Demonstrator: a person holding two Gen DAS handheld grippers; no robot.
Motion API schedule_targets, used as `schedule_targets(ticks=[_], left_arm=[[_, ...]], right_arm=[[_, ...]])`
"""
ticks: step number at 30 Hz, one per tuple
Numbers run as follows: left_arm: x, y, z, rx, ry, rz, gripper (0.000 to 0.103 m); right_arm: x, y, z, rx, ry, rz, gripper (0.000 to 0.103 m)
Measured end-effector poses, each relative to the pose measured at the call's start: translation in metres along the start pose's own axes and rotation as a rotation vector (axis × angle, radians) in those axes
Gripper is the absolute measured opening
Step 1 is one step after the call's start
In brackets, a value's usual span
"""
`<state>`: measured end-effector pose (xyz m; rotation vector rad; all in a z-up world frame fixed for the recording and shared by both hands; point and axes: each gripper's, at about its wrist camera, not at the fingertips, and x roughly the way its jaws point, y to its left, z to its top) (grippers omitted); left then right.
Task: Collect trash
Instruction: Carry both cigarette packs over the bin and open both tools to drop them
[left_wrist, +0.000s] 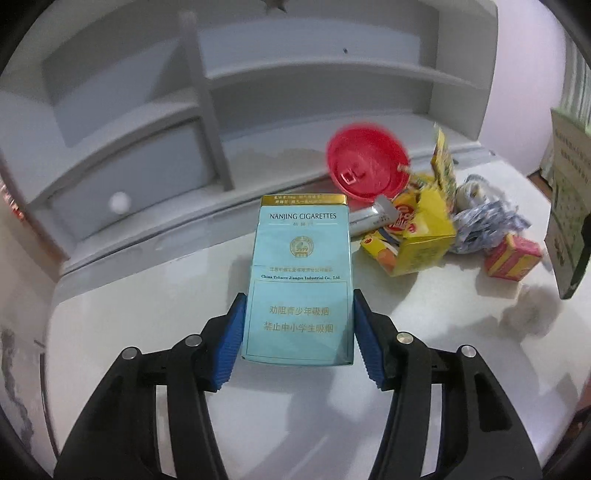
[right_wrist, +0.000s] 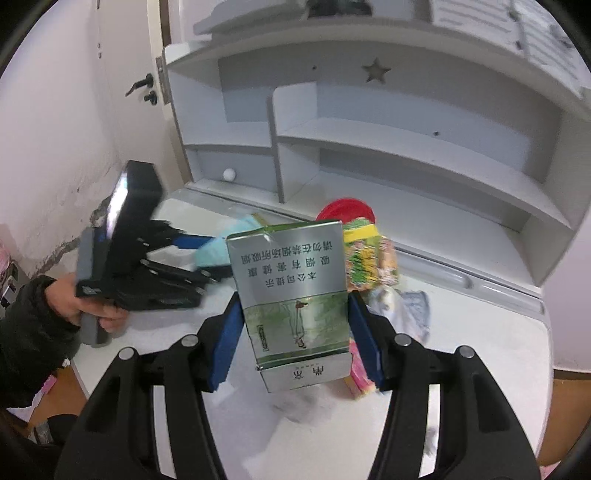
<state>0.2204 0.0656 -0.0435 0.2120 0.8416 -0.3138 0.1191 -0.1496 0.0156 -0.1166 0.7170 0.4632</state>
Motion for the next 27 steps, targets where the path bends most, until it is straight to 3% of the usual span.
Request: schedule_targets(ticks=[3,8,12,20,27], left_arm=[[-0.03,-0.012,0.003,0.003,-0.031,0.018,0.055],[-0.063,-0.061,0.022,0.057,-0.094,-0.019,0.055],[-0.088,-0.135,0.04,0.127,-0.156,-0.105,0.055],[-0.111,-0.333,0.043,0.339,-0.203,-0.37,0.055],[-0.105,-0.521,-0.001,0.499,-0.12,-0.64,0.055]], right_arm=[[-0.023,-0.011,-0.01,0.016,-0.027,-0.048,0.056],[-0.071,-0.048,-0.039,0.099,-0.069,-0.142,0.056],[-0.119,-0.09,-0.078,0.202,-0.104,-0.225,0.056],[-0.22,-0.183,-0.212,0.476,-0.109,-0.504,0.056],[-0.293,-0.239,-0.349,0.738,-0.064,-0.705,0.056]])
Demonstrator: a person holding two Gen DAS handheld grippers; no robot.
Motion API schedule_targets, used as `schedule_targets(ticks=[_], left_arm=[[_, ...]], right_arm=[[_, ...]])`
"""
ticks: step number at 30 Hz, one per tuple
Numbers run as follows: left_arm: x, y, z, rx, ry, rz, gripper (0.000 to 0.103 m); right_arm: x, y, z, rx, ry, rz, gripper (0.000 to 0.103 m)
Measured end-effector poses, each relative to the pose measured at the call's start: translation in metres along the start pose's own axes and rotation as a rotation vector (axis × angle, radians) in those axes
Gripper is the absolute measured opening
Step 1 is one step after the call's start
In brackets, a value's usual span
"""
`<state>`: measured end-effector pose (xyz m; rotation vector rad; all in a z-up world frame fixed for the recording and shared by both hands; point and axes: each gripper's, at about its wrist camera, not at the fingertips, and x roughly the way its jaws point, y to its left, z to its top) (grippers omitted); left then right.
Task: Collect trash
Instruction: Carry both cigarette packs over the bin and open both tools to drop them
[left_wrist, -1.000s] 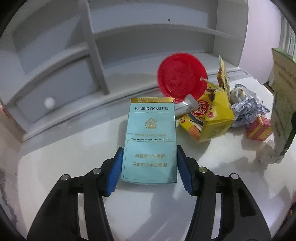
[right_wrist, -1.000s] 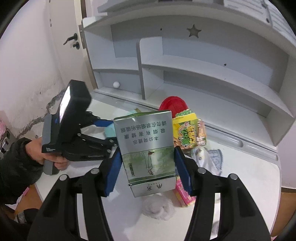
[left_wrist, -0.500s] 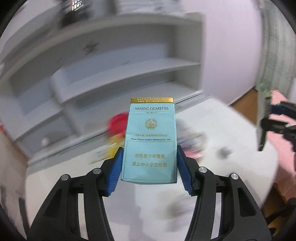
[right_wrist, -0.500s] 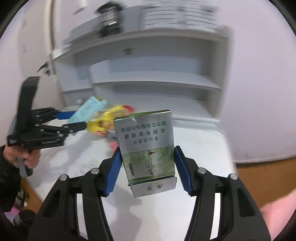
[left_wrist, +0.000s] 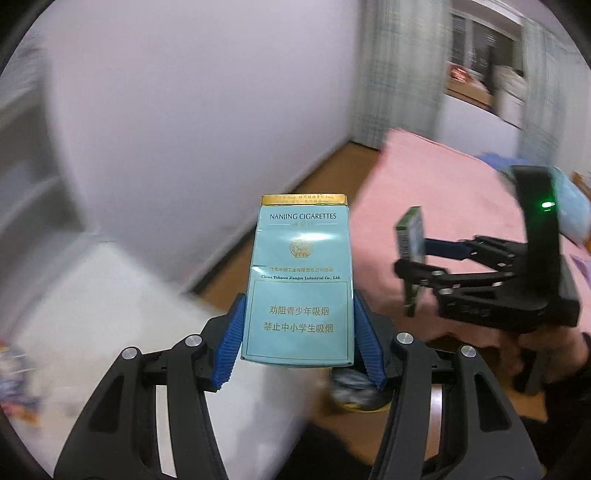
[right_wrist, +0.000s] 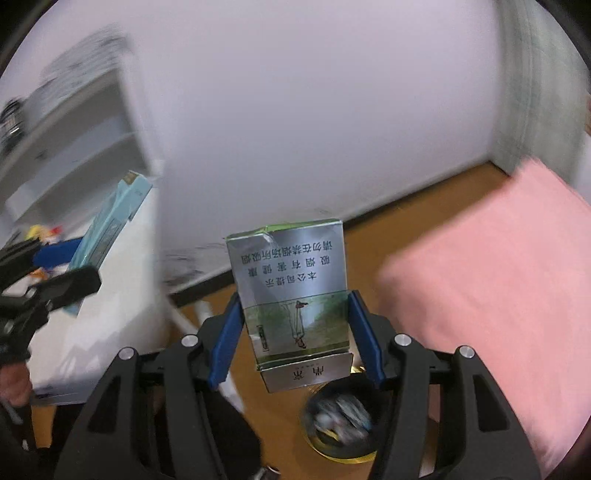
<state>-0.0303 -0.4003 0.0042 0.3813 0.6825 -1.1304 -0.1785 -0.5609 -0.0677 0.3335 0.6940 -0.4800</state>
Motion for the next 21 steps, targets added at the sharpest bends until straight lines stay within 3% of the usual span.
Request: schedule_targets(ticks=[3,9,21], left_arm=[[0.041,-0.05,-0.002,0.054,0.034,-0.057,0.055],[0.117,-0.099,-0.027,0.129,0.117,-0.11,0.055],[0.265,-0.093,-0.093,0.036,0.376,-0.137,0.055]], right_arm=[[0.006,-0.05,-0.029,0.07,0.044,-0.072,0.056],[0.03,-0.116,-0.082,0.175,0.139,-0.136,0.056],[0.081,-0.14,-0.133,0.244,0.303,-0.14,0.056]])
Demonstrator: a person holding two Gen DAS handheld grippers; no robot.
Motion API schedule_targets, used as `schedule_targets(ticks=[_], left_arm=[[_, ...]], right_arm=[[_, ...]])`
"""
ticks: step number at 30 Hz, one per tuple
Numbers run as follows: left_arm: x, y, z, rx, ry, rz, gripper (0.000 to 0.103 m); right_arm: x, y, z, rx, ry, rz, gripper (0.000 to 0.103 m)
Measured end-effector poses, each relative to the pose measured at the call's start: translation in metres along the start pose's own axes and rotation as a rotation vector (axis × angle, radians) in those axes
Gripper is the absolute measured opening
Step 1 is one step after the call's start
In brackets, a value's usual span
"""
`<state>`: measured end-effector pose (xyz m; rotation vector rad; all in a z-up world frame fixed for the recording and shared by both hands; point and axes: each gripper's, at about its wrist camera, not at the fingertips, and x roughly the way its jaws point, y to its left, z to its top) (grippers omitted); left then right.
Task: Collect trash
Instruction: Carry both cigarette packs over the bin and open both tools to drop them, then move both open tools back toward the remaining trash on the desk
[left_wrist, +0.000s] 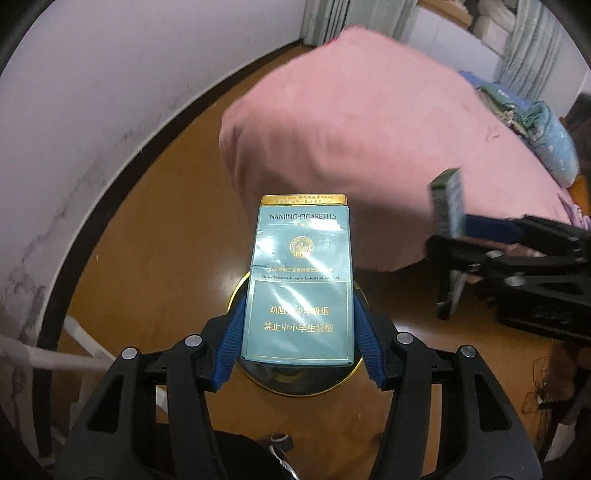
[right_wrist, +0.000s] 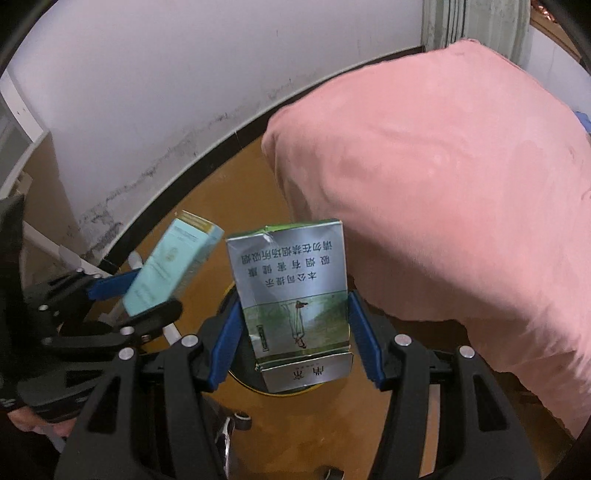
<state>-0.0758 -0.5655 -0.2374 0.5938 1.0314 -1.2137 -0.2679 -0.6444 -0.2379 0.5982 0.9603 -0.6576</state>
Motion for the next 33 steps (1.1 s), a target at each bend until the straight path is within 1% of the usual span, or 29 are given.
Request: schedule_targets(ticks=[3,6,7,9,12,14,15,16,25,33], left_arm=[[0.027,0.008,-0.008,-0.011,0.041,0.003,0.055],[0.037,0.008,-0.011,-0.017,0.056,0.0,0.055],[0.032,0.01,-0.011,-0.017,0.057,0.0,0.055],[0.035,0.014,-0.012,-0.016,0.058,-0.002,0.055],[0.033,0.011,-0.009,-0.019,0.06,-0.01,0.055],[0.03,0.007,-0.01,-0.022,0.064,-0.008,0.059],[0.03,0.007,-0.01,-0.02,0.063,-0.006,0.063],[0.028,0.006,-0.01,-0.018,0.059,-0.004,0.064],[0.017,0.005,-0.011,-0.003,0.041,0.003,0.064],[0.003,0.01,-0.013,0.009,0.018,0.015,0.066]], right_arm=[[0.005,-0.005,-0.001,0.007,0.014,0.002,0.056],[0.005,-0.005,0.0,0.014,0.019,0.007,0.056],[0.006,-0.005,-0.001,0.015,0.021,0.007,0.056],[0.007,-0.004,-0.001,0.014,0.025,0.007,0.056],[0.011,-0.004,0.002,0.015,0.031,0.008,0.056],[0.011,-0.003,0.002,0.015,0.034,0.008,0.056],[0.011,-0.002,0.001,0.016,0.035,0.008,0.056],[0.011,-0.001,0.0,0.017,0.038,0.008,0.056],[0.017,0.003,-0.002,0.014,0.056,0.015,0.056],[0.019,0.007,0.002,0.005,0.053,0.029,0.057]])
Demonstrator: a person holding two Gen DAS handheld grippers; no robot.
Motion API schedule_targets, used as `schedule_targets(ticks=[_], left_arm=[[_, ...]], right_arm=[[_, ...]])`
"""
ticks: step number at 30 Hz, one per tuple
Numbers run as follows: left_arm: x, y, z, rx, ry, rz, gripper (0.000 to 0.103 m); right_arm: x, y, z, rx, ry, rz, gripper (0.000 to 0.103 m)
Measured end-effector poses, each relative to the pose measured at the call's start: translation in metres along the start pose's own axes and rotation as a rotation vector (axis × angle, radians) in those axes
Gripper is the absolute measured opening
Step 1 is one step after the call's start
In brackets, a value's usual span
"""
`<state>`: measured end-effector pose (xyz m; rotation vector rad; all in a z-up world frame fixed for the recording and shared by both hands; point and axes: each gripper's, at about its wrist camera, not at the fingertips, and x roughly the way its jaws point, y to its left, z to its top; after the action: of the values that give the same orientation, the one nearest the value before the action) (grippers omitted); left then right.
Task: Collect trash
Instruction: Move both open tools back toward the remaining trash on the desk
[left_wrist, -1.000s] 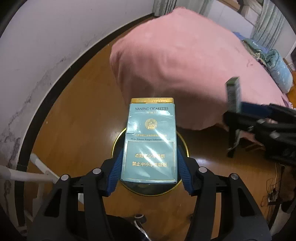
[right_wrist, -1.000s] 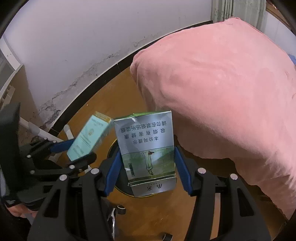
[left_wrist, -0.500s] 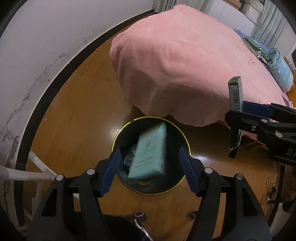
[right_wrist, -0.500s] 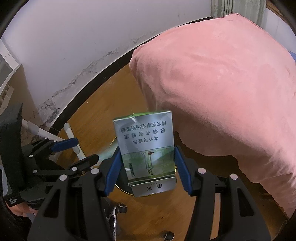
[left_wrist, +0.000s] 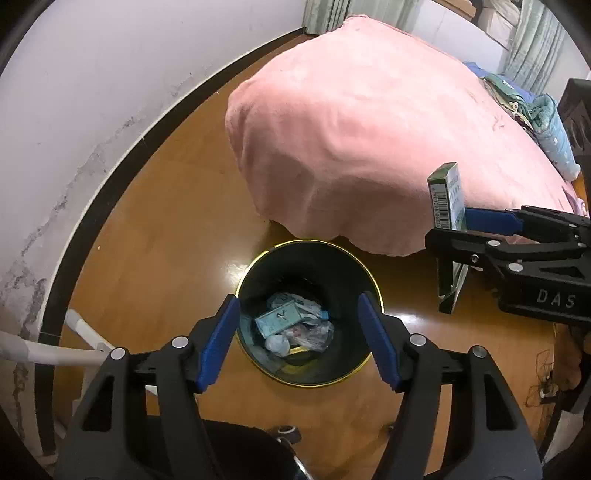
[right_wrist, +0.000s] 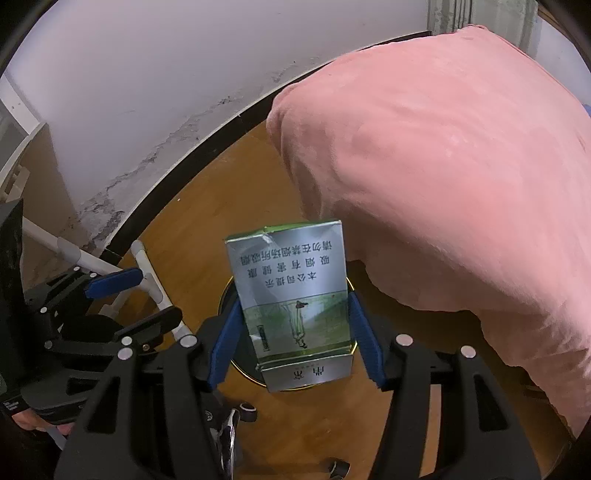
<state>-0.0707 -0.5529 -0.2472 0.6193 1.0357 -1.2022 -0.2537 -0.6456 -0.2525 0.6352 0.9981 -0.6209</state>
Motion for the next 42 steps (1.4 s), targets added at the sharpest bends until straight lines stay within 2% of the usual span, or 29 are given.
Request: schedule_targets(ticks=[1,2,3,4,11,13,16,18,21,23,25,29,33,38,42], left_arm=[[-0.002,0.001,0.0,0.001,-0.003,0.001,0.066],[-0.004,0.002,-0.001,0.002,-0.006,0.002,0.067],[-0.007,0.003,-0.001,0.004,-0.01,0.003,0.069],[-0.01,0.003,-0.001,0.007,-0.015,0.005,0.072],[-0.041,-0.01,-0.001,0.073,-0.061,0.03,0.079],[-0.06,-0.018,-0.001,0.113,-0.093,0.038,0.086],[-0.1,-0.028,-0.004,0.159,-0.147,0.037,0.09],[-0.14,-0.032,-0.008,0.192,-0.196,0.03,0.091],[-0.201,-0.024,-0.018,0.199,-0.264,0.071,0.092],[-0.235,-0.011,-0.027,0.183,-0.304,0.092,0.093],[-0.276,0.018,-0.044,0.141,-0.345,0.146,0.094],[-0.337,0.1,-0.095,-0.006,-0.365,0.336,0.094],[-0.376,0.189,-0.163,-0.214,-0.319,0.531,0.094],[-0.409,0.264,-0.245,-0.444,-0.273,0.622,0.094],[-0.418,0.289,-0.285,-0.514,-0.254,0.633,0.094]], right_arm=[[0.0,0.001,0.001,0.001,-0.003,0.004,0.058],[0.0,0.002,0.001,0.002,-0.004,0.015,0.062],[0.0,0.003,0.002,0.003,-0.005,0.023,0.072],[-0.002,0.004,0.002,0.001,-0.013,0.024,0.075],[-0.017,0.011,0.005,-0.004,-0.049,0.006,0.077],[-0.03,0.011,0.006,-0.004,-0.077,-0.014,0.078],[-0.056,0.016,0.009,-0.03,-0.135,-0.058,0.081],[-0.074,0.021,0.014,-0.043,-0.167,-0.054,0.081],[-0.104,0.043,0.022,-0.073,-0.221,-0.029,0.081],[-0.123,0.074,0.028,-0.125,-0.259,0.004,0.081],[-0.139,0.115,0.032,-0.196,-0.295,0.068,0.081],[-0.156,0.212,0.036,-0.36,-0.318,0.211,0.081],[-0.154,0.32,0.028,-0.536,-0.294,0.338,0.081],[-0.138,0.435,0.004,-0.696,-0.227,0.431,0.081],[-0.114,0.503,-0.015,-0.786,-0.166,0.423,0.081]])
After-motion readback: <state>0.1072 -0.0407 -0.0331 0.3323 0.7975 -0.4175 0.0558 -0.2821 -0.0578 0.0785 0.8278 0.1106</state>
